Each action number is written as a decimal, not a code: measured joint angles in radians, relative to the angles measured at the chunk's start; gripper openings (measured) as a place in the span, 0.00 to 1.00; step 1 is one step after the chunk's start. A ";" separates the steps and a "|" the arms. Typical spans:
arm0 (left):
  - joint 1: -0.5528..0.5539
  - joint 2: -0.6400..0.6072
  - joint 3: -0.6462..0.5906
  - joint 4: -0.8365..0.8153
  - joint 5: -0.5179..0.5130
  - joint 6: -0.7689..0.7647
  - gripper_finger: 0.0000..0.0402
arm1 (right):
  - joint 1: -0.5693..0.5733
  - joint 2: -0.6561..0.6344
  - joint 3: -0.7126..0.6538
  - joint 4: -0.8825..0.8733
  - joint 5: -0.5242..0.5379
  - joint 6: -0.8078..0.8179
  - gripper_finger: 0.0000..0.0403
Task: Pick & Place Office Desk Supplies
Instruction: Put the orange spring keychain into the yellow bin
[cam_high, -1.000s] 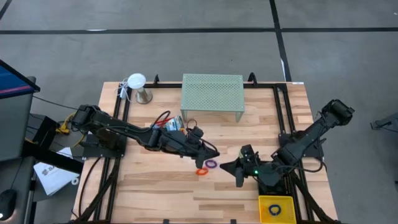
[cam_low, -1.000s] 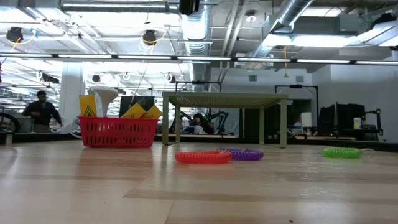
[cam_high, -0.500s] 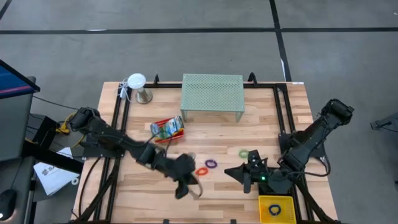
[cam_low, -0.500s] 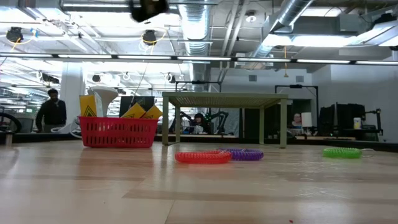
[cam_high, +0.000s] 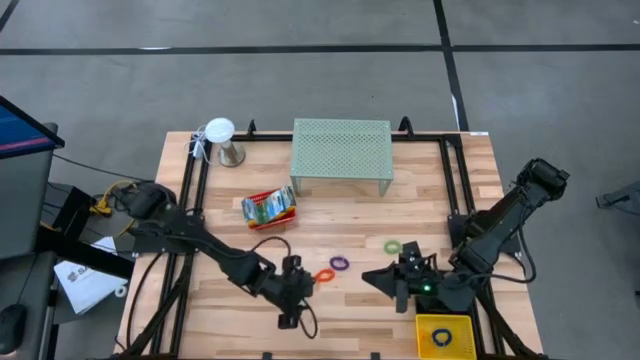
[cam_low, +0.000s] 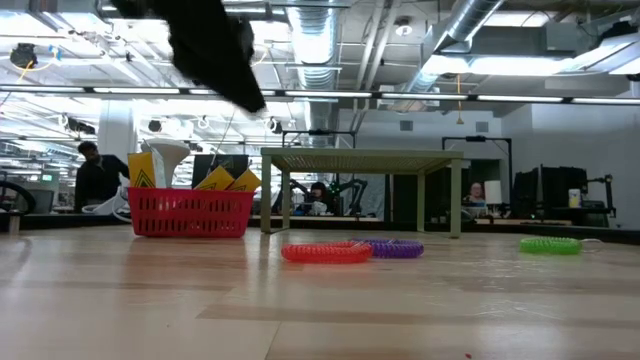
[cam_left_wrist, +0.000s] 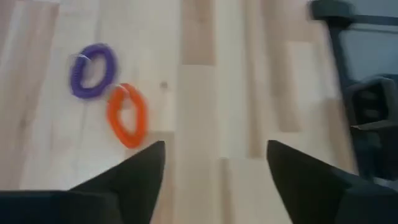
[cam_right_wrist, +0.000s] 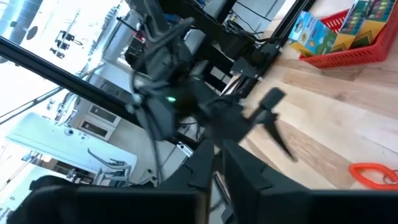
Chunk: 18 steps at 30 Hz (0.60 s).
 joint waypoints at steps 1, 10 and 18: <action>0.008 0.015 0.000 0.007 -0.007 0.000 0.70 | 0.002 0.000 0.000 0.001 0.002 0.002 0.13; 0.095 0.165 0.001 0.122 -0.031 -0.006 0.74 | 0.008 0.000 0.000 -0.001 0.004 0.034 0.31; 0.131 0.252 0.001 0.155 -0.052 -0.054 0.69 | 0.008 0.000 0.000 0.003 0.004 0.044 0.36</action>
